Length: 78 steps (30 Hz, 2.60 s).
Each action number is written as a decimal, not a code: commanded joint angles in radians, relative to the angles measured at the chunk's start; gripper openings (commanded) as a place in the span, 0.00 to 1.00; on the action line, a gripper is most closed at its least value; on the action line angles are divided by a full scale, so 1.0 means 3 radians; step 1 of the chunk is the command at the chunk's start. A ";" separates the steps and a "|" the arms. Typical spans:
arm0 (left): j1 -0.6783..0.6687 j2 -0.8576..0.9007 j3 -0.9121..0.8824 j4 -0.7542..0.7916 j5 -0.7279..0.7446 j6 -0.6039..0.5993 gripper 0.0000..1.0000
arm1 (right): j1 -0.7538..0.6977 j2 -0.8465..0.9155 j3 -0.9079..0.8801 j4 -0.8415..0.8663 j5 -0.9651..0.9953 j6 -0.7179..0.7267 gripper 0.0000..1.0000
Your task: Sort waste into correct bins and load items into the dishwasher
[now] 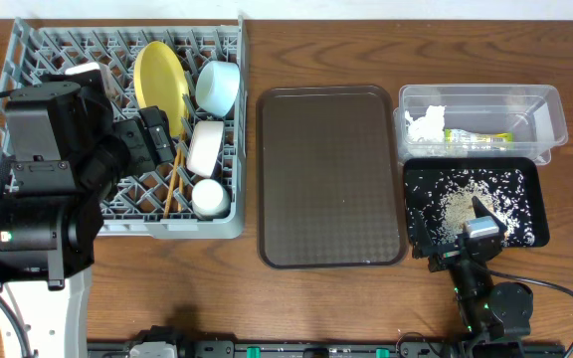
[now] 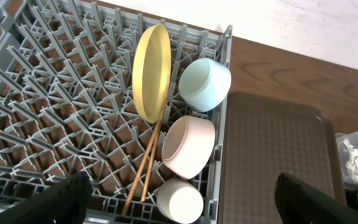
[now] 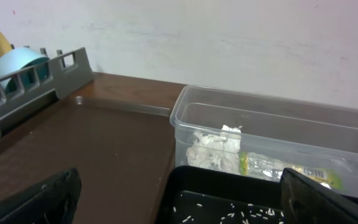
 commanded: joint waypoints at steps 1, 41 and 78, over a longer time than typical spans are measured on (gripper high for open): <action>0.0011 0.0013 0.0020 0.0001 0.0034 0.0005 0.94 | -0.0013 -0.0015 -0.0011 -0.0003 -0.0028 -0.0003 0.99; 0.0289 -0.3066 -0.3861 0.2581 -0.0193 0.0058 0.94 | -0.0013 -0.0015 -0.0011 -0.0003 -0.0028 -0.0003 0.99; 0.0295 -0.3836 -0.5191 0.3235 -0.0243 0.0320 0.94 | -0.0013 -0.0015 -0.0011 -0.0003 -0.0028 -0.0003 0.99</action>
